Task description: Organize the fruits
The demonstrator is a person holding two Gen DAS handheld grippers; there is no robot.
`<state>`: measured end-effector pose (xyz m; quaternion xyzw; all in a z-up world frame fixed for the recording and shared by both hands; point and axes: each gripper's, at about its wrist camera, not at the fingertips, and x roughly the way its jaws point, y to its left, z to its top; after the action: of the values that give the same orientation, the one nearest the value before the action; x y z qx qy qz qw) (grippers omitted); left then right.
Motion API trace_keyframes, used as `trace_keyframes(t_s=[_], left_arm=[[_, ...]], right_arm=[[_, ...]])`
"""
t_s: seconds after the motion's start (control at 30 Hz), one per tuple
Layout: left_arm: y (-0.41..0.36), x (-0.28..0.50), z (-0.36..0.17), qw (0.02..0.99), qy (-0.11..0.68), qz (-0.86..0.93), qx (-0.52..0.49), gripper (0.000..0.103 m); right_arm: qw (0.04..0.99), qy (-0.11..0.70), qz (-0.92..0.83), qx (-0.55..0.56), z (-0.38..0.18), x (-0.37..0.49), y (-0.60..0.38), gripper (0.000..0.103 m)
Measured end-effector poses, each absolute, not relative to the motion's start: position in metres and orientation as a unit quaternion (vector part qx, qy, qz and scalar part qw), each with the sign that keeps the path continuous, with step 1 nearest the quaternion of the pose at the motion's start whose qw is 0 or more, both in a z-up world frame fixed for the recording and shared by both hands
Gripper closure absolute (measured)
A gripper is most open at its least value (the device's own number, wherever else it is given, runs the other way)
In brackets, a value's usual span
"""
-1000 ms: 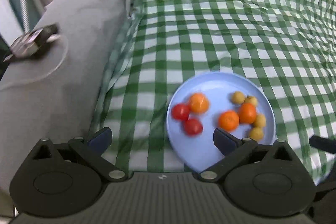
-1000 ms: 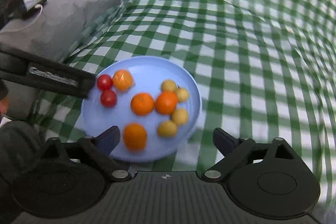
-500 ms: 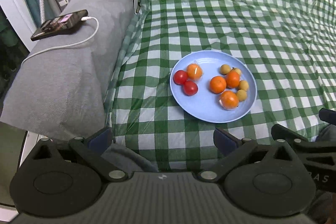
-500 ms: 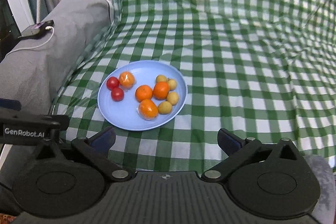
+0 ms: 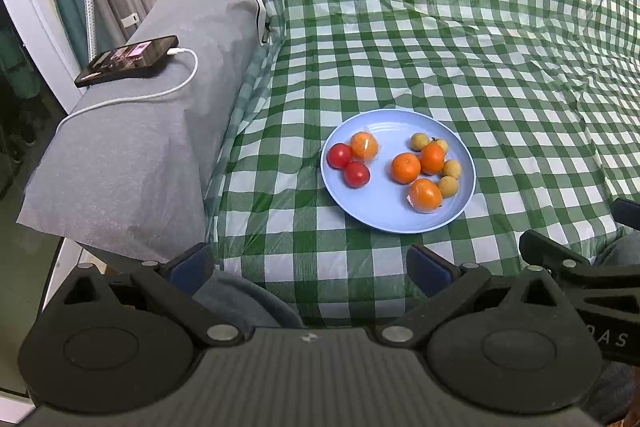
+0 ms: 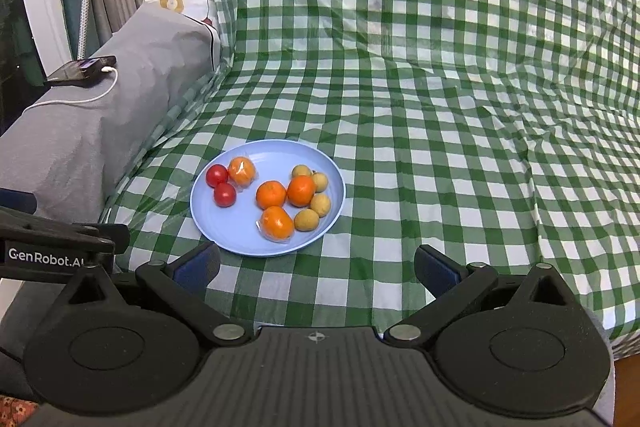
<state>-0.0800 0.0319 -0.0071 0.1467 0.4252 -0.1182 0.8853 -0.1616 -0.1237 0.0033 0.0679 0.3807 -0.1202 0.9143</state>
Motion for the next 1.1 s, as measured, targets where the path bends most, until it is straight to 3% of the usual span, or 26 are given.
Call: trace_keyframes(t_s=[1.1], left_arm=[[0.0301, -0.0802, -0.0046, 0.886, 0.422, -0.118, 0.149, 0.001]], right_arm=[[0.916, 0.375, -0.125, 0.067, 0.0052, -0.1644, -0.1248, 0.001]])
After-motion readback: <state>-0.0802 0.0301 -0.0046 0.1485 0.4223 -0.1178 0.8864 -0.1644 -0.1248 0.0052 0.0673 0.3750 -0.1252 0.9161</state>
